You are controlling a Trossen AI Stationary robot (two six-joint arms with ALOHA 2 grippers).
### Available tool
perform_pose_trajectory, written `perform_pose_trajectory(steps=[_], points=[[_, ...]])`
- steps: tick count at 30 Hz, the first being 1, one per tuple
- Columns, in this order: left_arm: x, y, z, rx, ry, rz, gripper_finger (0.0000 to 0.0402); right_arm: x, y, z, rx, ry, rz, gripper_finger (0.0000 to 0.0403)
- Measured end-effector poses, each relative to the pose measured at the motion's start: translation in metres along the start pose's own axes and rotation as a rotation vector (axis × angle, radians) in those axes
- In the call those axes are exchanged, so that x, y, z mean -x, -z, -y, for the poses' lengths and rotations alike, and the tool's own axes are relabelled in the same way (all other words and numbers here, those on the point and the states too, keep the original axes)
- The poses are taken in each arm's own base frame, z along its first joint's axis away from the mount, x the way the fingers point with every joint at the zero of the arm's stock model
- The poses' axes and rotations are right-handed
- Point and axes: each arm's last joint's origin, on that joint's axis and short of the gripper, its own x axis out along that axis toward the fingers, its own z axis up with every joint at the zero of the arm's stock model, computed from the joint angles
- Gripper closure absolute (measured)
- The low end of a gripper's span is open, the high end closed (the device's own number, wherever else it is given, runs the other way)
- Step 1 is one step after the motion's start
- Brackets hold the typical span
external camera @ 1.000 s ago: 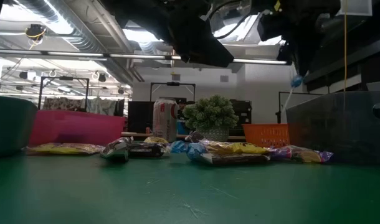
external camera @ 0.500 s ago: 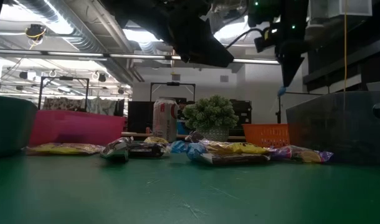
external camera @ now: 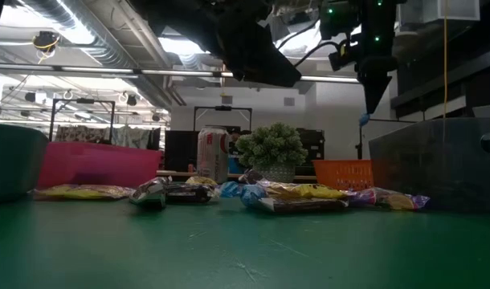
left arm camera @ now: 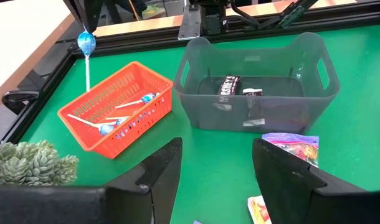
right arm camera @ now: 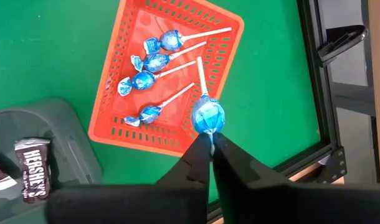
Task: Sort candy
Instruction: Put the blue candy into the orange bin, then put the brown chocolate candy into the black bin
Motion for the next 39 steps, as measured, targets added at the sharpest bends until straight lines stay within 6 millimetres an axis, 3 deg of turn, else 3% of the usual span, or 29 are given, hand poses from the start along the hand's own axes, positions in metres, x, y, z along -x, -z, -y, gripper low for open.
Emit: perform_pose_trajectory(steps=[8,13,19,27,39], points=[[0.0,0.0,0.0,0.058,0.001,-0.001,0.0217,0.0,0.0,0.0,0.0,0.0,0.0,0.0299],[0.0,0.0,0.002,0.098,0.055,-0.002,0.0217,0.0,0.0,0.0,0.0,-0.001,0.0,0.0267],[0.005,0.004,0.009,0.085,0.075,-0.064,0.0217,0.0,0.0,0.0,0.0,-0.001,0.0,0.0258],[0.029,0.005,0.023,0.089,0.091,-0.189,0.0217,0.0,-0.001,0.0,-0.001,-0.002,0.004,0.0257],[0.049,0.031,0.058,0.171,0.119,-0.491,0.0217,0.0,-0.009,-0.003,-0.019,-0.106,0.097,0.0257]])
